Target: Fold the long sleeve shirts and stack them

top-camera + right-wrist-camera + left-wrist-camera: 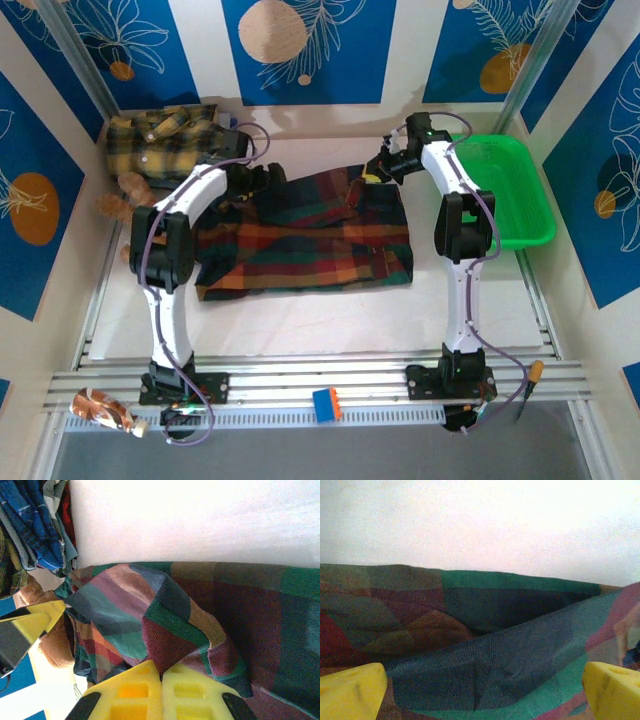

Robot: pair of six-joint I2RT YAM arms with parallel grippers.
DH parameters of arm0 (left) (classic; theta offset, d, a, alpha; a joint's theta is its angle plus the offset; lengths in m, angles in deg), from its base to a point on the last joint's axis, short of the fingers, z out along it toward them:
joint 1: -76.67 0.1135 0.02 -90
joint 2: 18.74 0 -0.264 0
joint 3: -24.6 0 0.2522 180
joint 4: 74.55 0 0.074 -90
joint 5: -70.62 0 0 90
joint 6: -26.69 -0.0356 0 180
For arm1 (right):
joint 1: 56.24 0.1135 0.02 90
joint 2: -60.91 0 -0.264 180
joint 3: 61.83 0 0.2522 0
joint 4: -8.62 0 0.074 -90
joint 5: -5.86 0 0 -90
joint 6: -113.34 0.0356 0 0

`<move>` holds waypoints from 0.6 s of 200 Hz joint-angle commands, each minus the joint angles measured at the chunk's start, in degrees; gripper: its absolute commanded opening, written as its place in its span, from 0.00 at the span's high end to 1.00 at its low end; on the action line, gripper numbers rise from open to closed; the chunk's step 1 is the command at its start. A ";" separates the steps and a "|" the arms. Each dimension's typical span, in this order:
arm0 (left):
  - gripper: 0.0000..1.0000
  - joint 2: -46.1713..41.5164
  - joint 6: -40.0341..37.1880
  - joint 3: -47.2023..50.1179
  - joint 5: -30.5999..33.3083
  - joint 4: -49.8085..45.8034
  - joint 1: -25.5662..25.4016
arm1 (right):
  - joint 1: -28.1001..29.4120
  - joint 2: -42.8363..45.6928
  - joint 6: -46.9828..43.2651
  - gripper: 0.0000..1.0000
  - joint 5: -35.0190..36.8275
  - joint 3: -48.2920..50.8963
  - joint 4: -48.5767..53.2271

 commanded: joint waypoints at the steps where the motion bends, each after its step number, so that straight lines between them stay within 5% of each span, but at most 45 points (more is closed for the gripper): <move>1: 0.00 4.12 0.02 -4.27 -0.47 -2.58 -0.25 | -0.69 -1.98 -1.04 0.99 -1.54 -2.53 2.78; 26: 0.00 7.98 -1.01 -7.60 1.54 -4.17 -0.11 | -1.00 -3.68 -1.21 0.90 -0.65 -4.65 4.01; 56: 0.00 13.06 -2.99 -13.17 0.56 -5.01 0.00 | -1.01 -6.03 -2.28 0.66 4.18 -8.71 7.55; 77: 0.00 15.35 -4.76 -15.56 -1.08 -5.70 -0.33 | -0.13 -2.34 -3.59 0.59 15.18 -5.14 6.97; 120: 0.00 13.87 -7.48 -10.89 -3.43 -2.75 -1.06 | 3.60 5.46 -10.15 0.49 20.85 3.98 1.15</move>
